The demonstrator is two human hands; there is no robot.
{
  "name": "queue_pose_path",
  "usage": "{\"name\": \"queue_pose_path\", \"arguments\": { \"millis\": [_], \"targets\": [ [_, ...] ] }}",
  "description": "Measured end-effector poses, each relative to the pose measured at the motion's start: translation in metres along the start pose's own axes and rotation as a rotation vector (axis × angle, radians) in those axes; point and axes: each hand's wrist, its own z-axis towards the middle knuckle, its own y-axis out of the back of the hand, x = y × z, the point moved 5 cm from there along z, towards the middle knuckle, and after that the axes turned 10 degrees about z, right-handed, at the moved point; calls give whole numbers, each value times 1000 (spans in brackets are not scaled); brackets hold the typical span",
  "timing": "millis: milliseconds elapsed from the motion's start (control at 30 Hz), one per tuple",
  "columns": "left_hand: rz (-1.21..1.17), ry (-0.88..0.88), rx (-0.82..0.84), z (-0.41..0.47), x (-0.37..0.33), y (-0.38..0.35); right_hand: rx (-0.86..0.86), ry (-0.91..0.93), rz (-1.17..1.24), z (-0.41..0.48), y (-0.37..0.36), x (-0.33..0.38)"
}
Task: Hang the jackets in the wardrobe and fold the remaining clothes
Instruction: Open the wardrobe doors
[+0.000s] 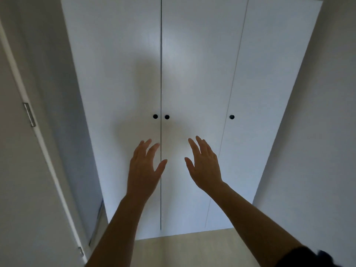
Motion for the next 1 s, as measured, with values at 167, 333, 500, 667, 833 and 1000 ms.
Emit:
{"name": "queue_pose_path", "arguments": {
  "millis": [167, 333, 500, 667, 833, 1000],
  "targets": [
    [128, -9, 33, 66, 37, -57, 92, 38, 5, 76, -61, -25],
    [171, -40, 75, 135, 78, -120, 136, 54, 6, 151, -123, -45],
    [170, -37, 123, 205, 118, -179, 139, 62, -34, 229, -165, -62],
    [126, -76, 134, 261, 140, -220, 161, 116, -52, 283, -203, -68],
    [25, -116, 71, 291, 150, -233, 91, 169, 11, 304, -218, -73],
    [-67, -103, 89, 302, 146, -240, 21, 203, 58, 308, -218, -74]
  ]
}}
